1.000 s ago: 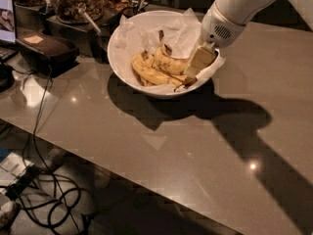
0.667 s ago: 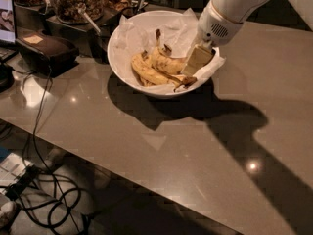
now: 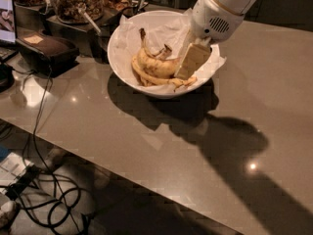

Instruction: Pick banana from white bowl

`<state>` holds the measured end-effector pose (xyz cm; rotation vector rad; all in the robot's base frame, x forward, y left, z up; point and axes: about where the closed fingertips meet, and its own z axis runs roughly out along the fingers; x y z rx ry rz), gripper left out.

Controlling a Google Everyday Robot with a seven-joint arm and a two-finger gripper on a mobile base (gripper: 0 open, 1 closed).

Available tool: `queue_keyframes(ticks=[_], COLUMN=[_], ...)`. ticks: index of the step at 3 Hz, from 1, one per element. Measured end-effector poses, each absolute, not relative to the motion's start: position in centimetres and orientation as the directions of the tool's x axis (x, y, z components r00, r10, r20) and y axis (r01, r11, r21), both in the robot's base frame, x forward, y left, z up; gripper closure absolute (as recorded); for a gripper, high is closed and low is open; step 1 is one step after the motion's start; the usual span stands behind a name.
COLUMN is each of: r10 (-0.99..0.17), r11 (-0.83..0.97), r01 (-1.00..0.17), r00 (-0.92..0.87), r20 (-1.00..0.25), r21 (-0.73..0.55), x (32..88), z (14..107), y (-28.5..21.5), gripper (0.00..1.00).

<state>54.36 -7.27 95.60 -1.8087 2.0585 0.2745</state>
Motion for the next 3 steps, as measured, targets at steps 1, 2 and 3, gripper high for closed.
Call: queue_keyframes(ticks=[1,2,3], r10=[-0.907,-0.902,-0.889], r11=[0.147,0.119,0.108], r01=[-0.983,-0.988,-0.993], r00=[-0.091,-0.068,-0.075], r20=[-0.410,-0.425,-0.452], r21=[-0.107,-0.094,-0.047], x=[54.3,52.5,50.3], z=[95.7,96.1,95.7], y=[-7.2,-6.4,-6.1], gripper=[1.00,1.00,1.00])
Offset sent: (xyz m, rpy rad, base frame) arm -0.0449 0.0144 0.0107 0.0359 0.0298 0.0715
